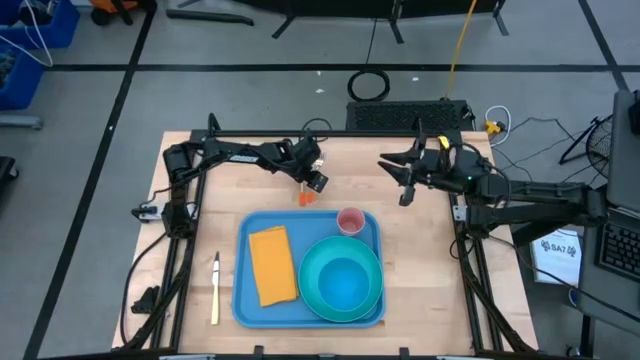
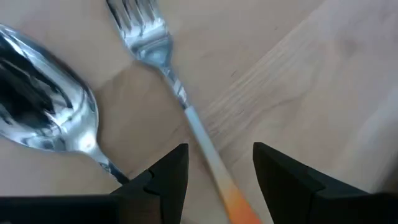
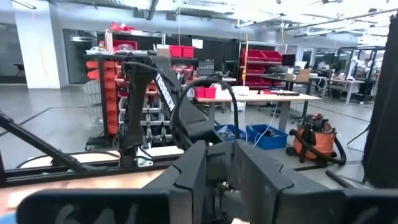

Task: Set up tray
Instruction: Put the orange fork on the yellow napkin

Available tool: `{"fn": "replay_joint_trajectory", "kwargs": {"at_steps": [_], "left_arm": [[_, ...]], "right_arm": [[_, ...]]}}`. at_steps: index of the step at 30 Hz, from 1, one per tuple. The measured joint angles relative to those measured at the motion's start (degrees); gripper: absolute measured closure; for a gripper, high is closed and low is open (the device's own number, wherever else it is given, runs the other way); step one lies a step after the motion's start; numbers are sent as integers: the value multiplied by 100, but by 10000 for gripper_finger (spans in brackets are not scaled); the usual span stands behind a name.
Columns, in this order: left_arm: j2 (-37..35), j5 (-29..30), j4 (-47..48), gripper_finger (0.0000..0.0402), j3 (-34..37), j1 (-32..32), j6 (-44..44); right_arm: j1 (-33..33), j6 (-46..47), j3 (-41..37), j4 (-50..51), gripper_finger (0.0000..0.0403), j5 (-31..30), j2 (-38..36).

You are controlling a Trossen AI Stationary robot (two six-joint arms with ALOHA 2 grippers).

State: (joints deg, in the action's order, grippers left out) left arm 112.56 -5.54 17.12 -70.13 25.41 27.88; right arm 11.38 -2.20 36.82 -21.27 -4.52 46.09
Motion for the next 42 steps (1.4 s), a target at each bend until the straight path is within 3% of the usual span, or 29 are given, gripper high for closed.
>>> {"fn": "replay_joint_trajectory", "kwargs": {"at_steps": [8, 24, 27, 32, 42], "left_arm": [[80, 362, -31, 218, 0, 6, 225], [225, 484, -89, 222, -22, -88, 265], [227, 495, -12, 261, -20, -97, 233], [242, 713, 22, 379, -15, -160, 77], [266, 739, -145, 392, -7, -261, -182]], "right_arm": [[-3, -4, -52, 49, 323, 8, -19], [-3, 110, -57, 6, 323, 7, 35], [-3, 110, -57, 6, 324, 7, 37], [-3, 153, -57, 10, 324, 6, 37], [-3, 199, -57, 139, 325, 5, 37]]}}
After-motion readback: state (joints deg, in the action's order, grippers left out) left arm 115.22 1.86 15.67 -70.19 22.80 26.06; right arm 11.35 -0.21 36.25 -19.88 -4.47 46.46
